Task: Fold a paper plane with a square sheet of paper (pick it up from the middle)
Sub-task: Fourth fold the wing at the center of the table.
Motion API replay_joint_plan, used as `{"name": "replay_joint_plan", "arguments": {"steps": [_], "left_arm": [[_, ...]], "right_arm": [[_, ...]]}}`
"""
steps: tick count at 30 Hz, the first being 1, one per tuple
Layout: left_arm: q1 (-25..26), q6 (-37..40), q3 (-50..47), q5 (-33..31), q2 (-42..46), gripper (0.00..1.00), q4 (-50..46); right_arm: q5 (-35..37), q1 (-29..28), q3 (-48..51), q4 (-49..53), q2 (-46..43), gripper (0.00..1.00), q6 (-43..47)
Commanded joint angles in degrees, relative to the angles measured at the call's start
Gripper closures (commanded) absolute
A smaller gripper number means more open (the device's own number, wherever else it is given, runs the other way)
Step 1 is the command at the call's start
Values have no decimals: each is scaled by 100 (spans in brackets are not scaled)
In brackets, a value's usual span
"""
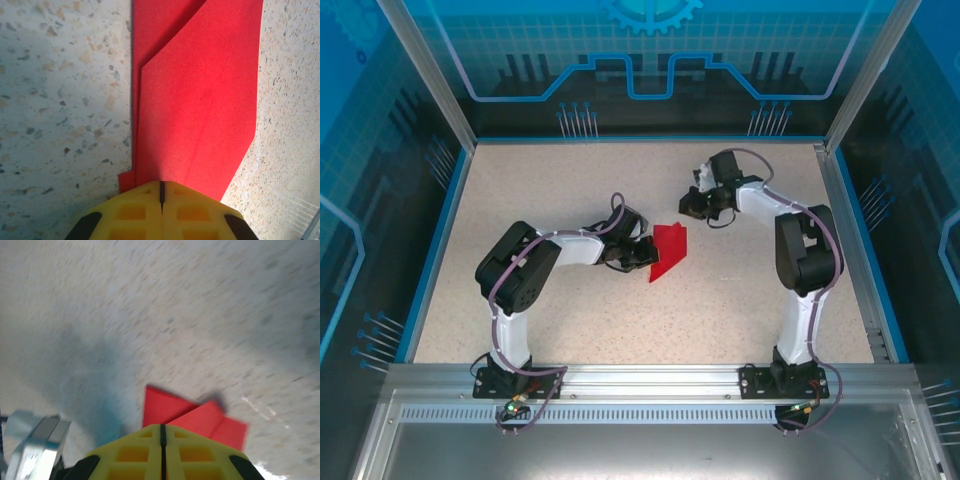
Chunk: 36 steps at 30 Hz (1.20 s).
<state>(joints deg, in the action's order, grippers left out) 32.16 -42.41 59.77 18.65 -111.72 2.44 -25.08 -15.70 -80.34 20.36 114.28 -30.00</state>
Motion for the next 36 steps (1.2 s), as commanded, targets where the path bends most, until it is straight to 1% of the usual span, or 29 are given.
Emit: {"name": "replay_joint_plan", "arguments": {"steps": [1, 5, 13, 18, 24, 28, 30, 36], "left_arm": [[66, 183, -62, -292, -307, 100, -700], [66, 198, -35, -292, -306, 100, -717], [64, 203, 3, -292, -287, 100, -739], [70, 265, 86, -275, -169, 100, -797], [69, 576, 317, 18, 226, 100, -756], [69, 566, 490, 232, 453, 89, -604], [70, 485, 524, 301, 445, 86, -517], [62, 308, 475, 553, 249, 86, -391]], "right_arm": [[-331, -377, 476, -143, -1, 92, -189], [-497, -517, 751, -353, 100, 93, -375], [-558, -530, 967, -349, 339, 93, -367], [-461, -465, 1087, -322, 555, 93, -336], [-213, -407, 1168, -192, 600, 93, -243], [-177, -381, 1187, -190, 621, 93, -235], [-163, -381, 1170, -157, 618, 93, -253], [-121, -381, 1052, 39, 677, 93, -243]]}}
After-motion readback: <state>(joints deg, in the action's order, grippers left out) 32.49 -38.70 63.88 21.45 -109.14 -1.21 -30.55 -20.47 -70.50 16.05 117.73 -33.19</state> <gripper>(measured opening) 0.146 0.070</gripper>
